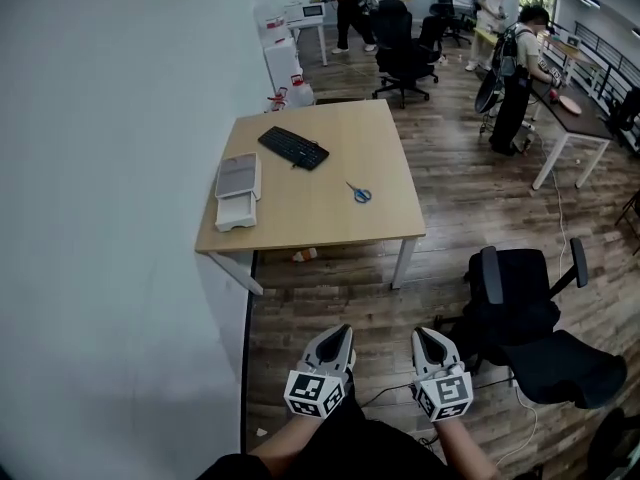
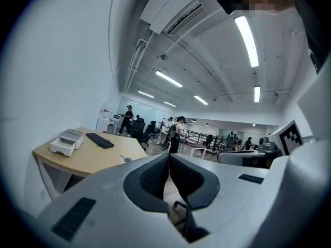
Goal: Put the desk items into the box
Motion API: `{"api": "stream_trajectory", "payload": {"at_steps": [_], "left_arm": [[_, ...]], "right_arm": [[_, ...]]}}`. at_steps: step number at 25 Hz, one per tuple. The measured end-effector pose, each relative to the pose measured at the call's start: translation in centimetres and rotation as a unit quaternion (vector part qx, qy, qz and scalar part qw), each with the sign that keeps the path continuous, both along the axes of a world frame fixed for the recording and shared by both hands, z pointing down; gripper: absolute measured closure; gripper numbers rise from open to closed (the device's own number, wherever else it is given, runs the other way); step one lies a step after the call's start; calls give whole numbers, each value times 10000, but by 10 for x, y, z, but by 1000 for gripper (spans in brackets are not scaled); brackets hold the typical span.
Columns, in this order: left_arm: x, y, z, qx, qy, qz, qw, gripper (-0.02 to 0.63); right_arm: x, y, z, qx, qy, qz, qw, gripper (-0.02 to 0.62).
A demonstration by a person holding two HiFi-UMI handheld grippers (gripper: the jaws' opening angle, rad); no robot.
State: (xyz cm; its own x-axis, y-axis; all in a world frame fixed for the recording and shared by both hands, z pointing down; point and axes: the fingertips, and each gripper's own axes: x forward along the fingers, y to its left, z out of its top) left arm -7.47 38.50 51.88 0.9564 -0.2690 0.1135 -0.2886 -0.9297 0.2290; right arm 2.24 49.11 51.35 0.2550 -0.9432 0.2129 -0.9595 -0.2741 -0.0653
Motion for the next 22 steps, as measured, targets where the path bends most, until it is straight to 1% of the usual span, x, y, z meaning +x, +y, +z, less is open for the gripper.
{"api": "stream_trajectory", "payload": {"at_steps": [3,5,8,11,16,22], "left_arm": [[21,-31,-4,32,79,83,9999,591],[35,-56,1,-54,82,149,9998,591],[52,-95,5,-234,82,209,9995,591],[65,-128,8,-216,37,231,9995,591],[79,-169,18,-245,-9,506,9984,591],[96,-215,20,-392,11,618,9973,591]], "right_arm": [[5,-38,-2,-63,-19,-182,9998,534],[11,-67,0,-81,-86,-269,9996,534],[24,-109,2,-169,-135,-292,9993,535],[38,-144,2,-240,-163,-323,9991,535],[61,-195,14,-354,-166,-210,9990,534],[81,-242,12,-390,-188,-149,9990,534]]}}
